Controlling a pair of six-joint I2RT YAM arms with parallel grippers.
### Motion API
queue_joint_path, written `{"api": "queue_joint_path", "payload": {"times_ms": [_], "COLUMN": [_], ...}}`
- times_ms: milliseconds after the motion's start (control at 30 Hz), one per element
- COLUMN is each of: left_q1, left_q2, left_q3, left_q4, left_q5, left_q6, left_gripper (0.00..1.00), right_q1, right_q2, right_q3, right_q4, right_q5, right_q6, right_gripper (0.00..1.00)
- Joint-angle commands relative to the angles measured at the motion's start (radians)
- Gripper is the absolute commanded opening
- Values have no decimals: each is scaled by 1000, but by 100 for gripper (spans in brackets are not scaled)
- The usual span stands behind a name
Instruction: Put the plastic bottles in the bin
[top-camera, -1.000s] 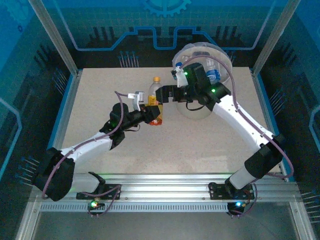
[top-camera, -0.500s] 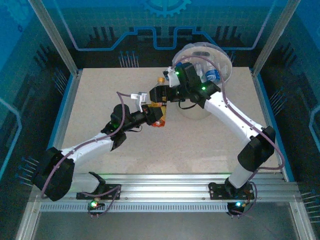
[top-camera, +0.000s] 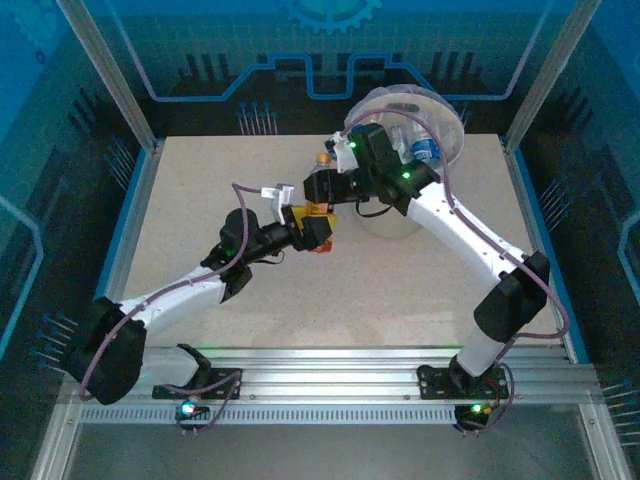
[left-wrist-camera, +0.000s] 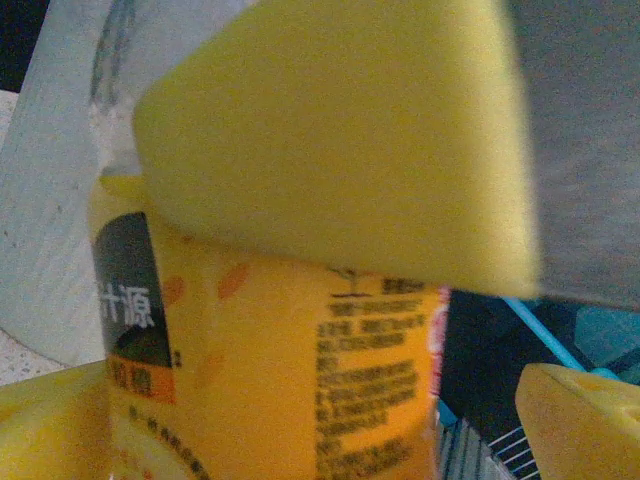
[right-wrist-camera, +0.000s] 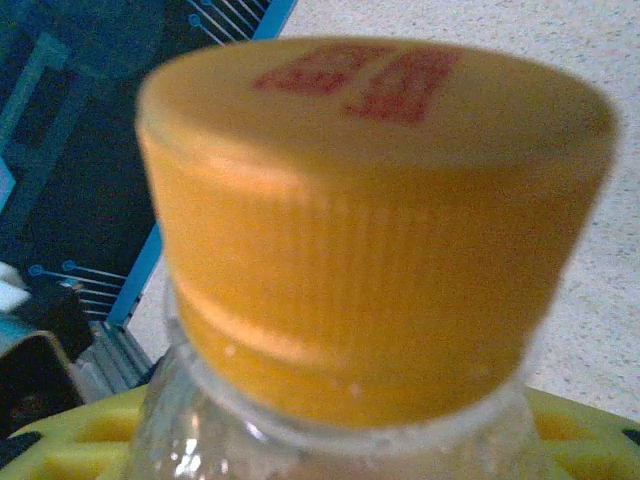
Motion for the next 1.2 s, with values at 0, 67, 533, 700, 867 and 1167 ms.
{"api": "queue_joint_path", "payload": {"times_ms": [0,67,533,700,867,1167], "left_q1": [-7,-8,-7,-6,-7,-7], "left_q2": [-57,-78,-245,-295,-336,-401], "left_q3": [14,4,-66,-85,-100,-123], "left_q4": [28,26,-95,-133,-173,-254], "left_q5": [-1,-6,-140,-185,-241,-369], "left_q6": [12,19,78,102,117,141], "left_gripper": [99,99,99,99,99,99], "right_q1": [5,-1,-168,-234,-283,-315], "right_q2": [-41,-47,-51,-15,57,209], "right_q3": [72,104,469,582,693,868], "right_q4": [-56,-87,-255,-257,-284,-377], "right_q5": [59,86,230,277,346,426], "right_q6": [-48,-72,-242,-285,-319,-393], "right_gripper": [49,49,48,48,48,48]}}
